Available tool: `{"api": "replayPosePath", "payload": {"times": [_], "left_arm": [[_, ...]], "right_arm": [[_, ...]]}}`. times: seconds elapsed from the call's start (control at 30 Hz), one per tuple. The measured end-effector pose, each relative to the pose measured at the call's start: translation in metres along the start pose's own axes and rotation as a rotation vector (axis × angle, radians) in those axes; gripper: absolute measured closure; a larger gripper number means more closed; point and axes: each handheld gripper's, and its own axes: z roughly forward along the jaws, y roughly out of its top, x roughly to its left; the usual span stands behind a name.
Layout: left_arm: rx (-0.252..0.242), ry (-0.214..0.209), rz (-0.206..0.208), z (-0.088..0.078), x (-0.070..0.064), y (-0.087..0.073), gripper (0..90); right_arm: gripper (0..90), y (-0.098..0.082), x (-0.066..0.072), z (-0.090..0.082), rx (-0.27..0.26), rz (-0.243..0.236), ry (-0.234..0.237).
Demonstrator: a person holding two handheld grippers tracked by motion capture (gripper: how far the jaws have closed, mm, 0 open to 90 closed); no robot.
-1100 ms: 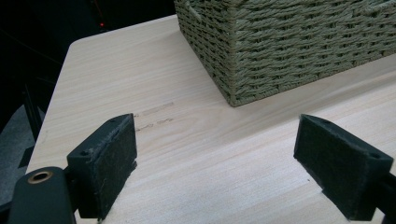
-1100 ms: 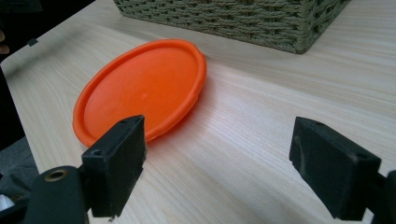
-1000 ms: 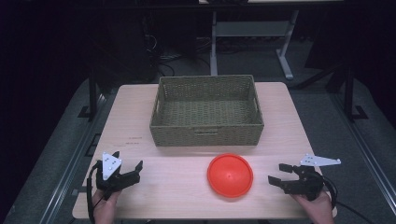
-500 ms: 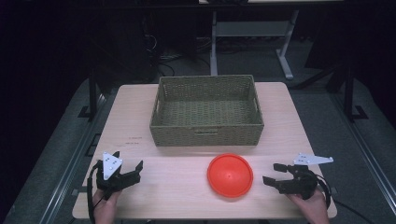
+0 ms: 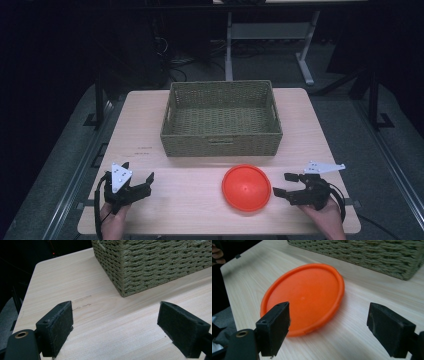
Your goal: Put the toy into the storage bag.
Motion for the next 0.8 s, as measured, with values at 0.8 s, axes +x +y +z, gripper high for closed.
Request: {"api": "replayPosePath", "payload": {"times": [0.8], "left_arm": [[0.0,-0.004,0.006,0.0,-0.001,0.0,12.7]], "right_arm": [[33.9,0.032,-0.011,0.044,0.136,0.015,0.028]]}}
